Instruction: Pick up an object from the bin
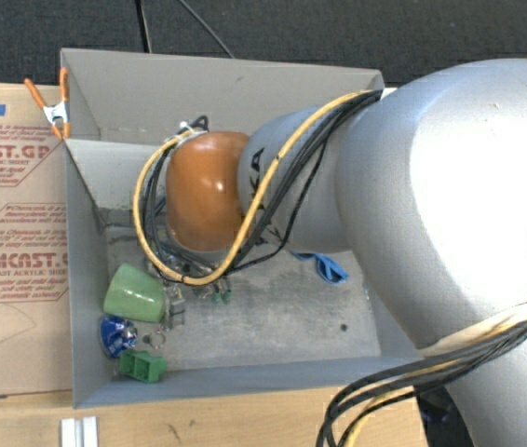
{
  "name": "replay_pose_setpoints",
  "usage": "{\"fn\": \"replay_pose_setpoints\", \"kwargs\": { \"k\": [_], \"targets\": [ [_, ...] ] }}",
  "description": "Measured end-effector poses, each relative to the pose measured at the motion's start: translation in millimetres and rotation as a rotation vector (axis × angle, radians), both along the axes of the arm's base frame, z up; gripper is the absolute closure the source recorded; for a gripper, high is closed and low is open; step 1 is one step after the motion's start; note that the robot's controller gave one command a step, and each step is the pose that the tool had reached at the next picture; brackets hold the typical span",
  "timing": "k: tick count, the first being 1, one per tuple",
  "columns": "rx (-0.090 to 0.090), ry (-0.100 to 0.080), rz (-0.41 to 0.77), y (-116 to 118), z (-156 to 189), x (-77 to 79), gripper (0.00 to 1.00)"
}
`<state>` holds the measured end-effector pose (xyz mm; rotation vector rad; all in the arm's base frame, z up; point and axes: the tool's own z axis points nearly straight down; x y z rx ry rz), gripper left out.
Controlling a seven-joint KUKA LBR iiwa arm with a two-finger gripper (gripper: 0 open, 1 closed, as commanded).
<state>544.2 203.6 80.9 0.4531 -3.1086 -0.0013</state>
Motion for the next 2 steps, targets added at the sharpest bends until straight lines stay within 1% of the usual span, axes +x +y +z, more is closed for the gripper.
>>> {"fn": "replay_pose_setpoints", "kwargs": {
  "k": [1, 2],
  "targets": [
    [0.002, -0.011, 0.016, -10.1, 124.4, 14.6, 1.0],
    [-0.001, 0.001, 0.025, -18.7, 62.1, 49.2, 1.0]
  ]
}}
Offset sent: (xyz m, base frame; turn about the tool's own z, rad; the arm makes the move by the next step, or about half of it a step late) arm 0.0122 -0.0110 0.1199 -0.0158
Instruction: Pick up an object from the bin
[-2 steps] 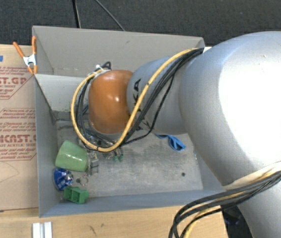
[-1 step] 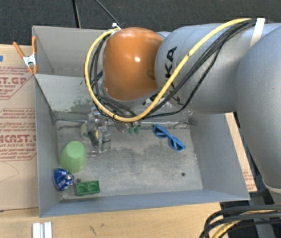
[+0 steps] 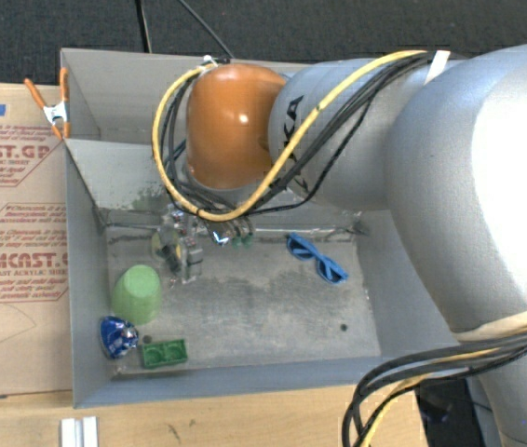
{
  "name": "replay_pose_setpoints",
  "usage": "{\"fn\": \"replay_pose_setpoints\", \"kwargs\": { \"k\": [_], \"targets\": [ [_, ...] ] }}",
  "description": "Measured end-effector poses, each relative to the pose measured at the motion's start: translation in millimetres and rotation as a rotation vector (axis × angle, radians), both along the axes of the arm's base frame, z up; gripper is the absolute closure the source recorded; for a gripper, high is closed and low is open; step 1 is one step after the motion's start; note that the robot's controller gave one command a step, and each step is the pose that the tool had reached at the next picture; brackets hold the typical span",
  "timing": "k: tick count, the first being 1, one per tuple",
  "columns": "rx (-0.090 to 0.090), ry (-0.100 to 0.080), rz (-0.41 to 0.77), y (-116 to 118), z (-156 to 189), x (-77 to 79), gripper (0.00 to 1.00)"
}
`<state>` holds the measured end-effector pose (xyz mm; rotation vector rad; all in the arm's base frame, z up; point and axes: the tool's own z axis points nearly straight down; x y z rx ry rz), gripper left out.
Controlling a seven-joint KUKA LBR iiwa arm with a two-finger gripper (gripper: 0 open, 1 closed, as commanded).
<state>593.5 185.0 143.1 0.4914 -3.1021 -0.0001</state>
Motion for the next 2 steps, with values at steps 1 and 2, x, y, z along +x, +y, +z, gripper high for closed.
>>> {"fn": "replay_pose_setpoints", "kwargs": {
  "k": [1, 2],
  "targets": [
    [0.002, -0.006, 0.016, -2.0, 43.3, -11.1, 1.0],
    [0.003, -0.012, 0.038, 2.4, 141.4, -10.3, 1.0]
  ]
}}
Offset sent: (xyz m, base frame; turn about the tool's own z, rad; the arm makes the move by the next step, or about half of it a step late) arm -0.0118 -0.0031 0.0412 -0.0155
